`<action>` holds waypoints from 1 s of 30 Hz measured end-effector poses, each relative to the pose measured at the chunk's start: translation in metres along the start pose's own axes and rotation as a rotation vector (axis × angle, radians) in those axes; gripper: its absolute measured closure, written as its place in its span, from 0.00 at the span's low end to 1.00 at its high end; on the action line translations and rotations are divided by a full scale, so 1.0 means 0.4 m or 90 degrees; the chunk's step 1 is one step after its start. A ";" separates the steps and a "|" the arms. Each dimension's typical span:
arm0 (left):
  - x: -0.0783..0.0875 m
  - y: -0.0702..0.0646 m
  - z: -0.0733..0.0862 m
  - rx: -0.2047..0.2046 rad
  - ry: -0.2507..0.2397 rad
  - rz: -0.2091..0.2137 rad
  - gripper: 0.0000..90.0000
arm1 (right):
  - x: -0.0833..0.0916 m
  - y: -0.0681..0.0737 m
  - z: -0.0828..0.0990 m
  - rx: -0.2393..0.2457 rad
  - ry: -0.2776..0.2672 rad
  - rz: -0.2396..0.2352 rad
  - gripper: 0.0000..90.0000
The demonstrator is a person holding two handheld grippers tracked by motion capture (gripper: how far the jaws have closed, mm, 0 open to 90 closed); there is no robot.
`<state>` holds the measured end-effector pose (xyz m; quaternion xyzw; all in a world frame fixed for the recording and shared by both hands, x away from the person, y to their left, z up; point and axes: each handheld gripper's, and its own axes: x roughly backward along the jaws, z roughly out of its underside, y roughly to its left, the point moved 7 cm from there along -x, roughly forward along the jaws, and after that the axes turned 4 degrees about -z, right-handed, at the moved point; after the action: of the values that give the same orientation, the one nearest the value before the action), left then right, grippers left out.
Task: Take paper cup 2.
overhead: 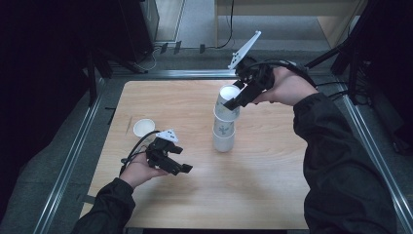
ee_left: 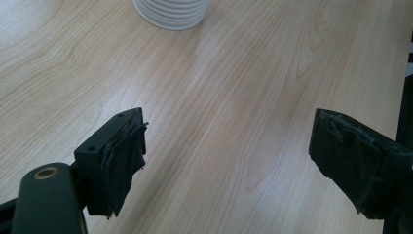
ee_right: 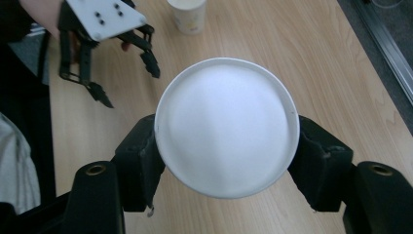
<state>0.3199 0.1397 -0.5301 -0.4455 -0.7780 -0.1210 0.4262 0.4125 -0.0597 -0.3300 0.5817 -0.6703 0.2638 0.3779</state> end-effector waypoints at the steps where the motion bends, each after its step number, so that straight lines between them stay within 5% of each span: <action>1: 0.001 0.002 0.000 -0.001 -0.001 -0.004 0.15 | 0.006 0.006 -0.003 0.003 -0.007 -0.004 0.39; 14: 0.016 0.011 -0.006 0.012 -0.025 -0.005 0.14 | -0.012 0.085 0.046 0.022 0.003 -0.041 0.39; 30: 0.017 0.010 -0.015 0.016 -0.046 0.002 0.14 | -0.100 0.135 0.125 0.027 -0.057 -0.060 0.39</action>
<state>0.3248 0.1426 -0.5218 -0.4455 -0.7936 -0.0947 0.4034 0.3510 -0.0663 -0.3868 0.6316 -0.6526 0.2341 0.3471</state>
